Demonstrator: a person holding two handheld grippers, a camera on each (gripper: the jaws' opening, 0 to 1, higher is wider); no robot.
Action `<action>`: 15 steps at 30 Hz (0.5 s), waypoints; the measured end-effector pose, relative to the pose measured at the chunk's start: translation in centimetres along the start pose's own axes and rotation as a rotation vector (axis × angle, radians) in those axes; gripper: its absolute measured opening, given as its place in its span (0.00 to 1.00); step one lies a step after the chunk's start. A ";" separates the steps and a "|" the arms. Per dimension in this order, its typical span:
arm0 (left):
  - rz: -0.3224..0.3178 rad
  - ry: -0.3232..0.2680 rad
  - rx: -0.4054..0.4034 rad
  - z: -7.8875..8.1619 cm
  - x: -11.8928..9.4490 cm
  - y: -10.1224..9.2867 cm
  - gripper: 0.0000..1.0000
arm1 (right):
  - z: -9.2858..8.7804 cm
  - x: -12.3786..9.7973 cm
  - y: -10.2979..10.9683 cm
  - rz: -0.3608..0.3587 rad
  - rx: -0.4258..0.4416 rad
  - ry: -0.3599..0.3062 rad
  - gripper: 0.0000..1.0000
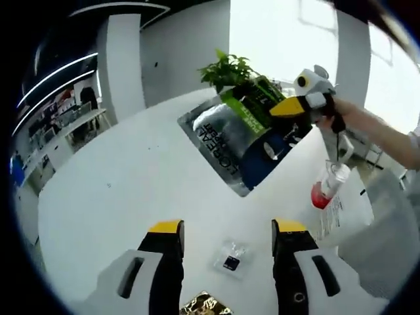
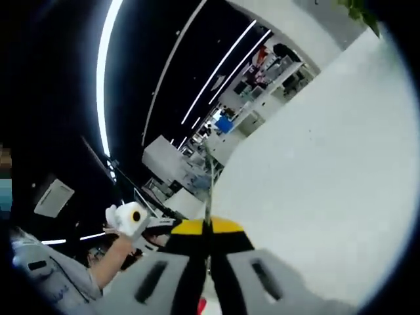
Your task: Arrange the skincare products in the storage area until every visible bottle or jar stands upright without overlapping.
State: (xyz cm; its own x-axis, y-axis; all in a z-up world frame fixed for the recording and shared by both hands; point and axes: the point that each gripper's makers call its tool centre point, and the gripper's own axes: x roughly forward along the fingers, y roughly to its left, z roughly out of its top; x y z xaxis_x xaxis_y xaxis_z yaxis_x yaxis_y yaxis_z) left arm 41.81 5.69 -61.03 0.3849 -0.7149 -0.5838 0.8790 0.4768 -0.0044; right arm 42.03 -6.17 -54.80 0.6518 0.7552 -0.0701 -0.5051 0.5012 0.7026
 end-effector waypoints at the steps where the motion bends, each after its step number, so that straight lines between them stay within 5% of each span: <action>1: 0.004 0.002 0.009 0.2 -0.5 0.1 0.51 | 0.1 0.1 0.4 0.006 -0.007 0.001 0.01; 15: -0.003 -0.083 0.011 3.2 -5.3 -1.2 0.54 | 1.1 0.3 6.2 0.097 -0.126 0.003 0.01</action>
State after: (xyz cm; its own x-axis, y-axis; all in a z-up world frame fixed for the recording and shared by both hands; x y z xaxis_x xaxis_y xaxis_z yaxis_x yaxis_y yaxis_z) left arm 39.60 7.21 -55.31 0.4036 -0.7568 -0.5141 0.8832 0.4690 0.0028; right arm 39.72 -3.30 -49.74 0.5953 0.8035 -0.0085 -0.6326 0.4752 0.6115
